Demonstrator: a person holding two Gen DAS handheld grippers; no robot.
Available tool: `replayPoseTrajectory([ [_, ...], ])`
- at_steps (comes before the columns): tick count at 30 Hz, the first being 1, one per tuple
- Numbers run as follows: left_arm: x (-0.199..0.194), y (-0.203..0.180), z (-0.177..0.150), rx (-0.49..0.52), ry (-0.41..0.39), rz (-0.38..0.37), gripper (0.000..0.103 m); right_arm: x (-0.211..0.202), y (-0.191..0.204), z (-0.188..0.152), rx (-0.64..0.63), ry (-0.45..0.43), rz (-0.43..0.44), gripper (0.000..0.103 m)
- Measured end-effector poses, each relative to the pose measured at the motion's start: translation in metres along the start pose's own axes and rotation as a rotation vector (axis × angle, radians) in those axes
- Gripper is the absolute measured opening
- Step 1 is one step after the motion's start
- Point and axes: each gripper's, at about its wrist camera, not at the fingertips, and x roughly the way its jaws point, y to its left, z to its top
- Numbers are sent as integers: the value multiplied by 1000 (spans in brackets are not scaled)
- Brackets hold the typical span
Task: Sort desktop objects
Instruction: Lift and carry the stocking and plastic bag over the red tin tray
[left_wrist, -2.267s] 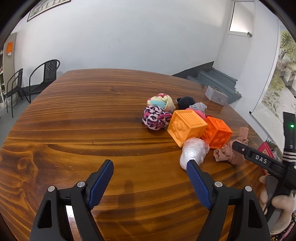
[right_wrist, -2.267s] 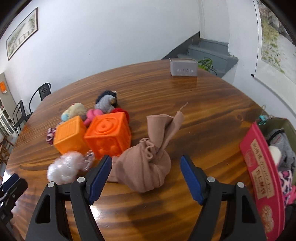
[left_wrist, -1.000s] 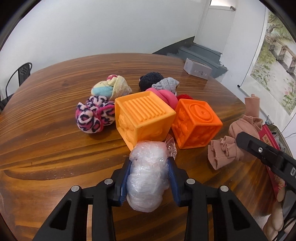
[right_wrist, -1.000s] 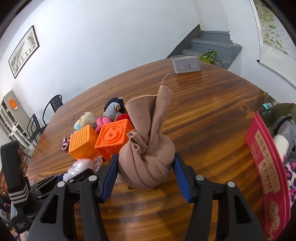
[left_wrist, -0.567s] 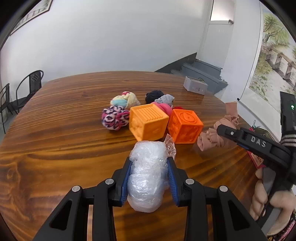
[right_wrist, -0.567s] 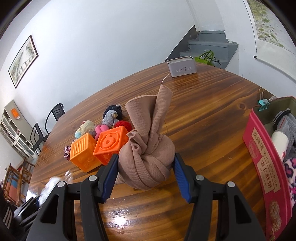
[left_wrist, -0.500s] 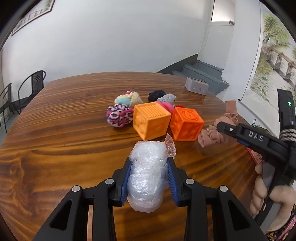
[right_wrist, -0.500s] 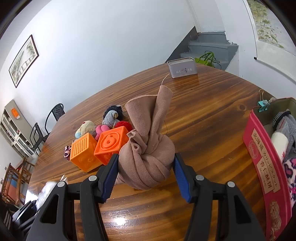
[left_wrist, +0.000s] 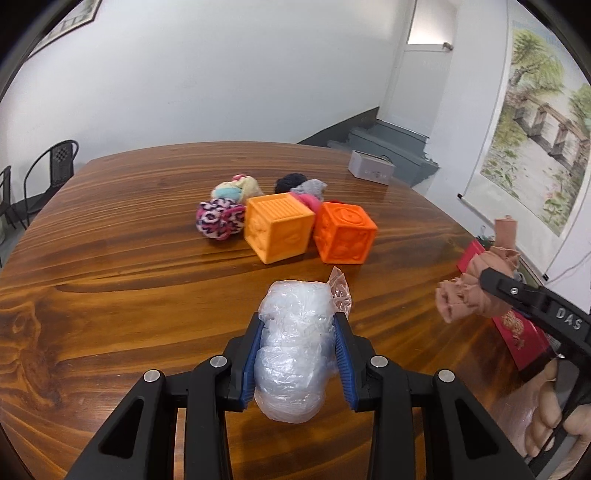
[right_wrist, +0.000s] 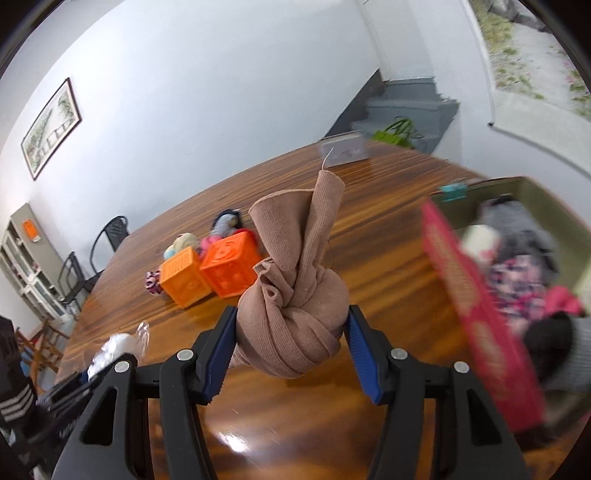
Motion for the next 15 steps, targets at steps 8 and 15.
replayPoseTrajectory([
  [8,2,-40,6,61,-1,-57,38,-43,-72,33,18,-36,-169,62],
  [15,8,-78,12,111,2,-91,38,-68,-130,66,-16,-50,-343,62],
])
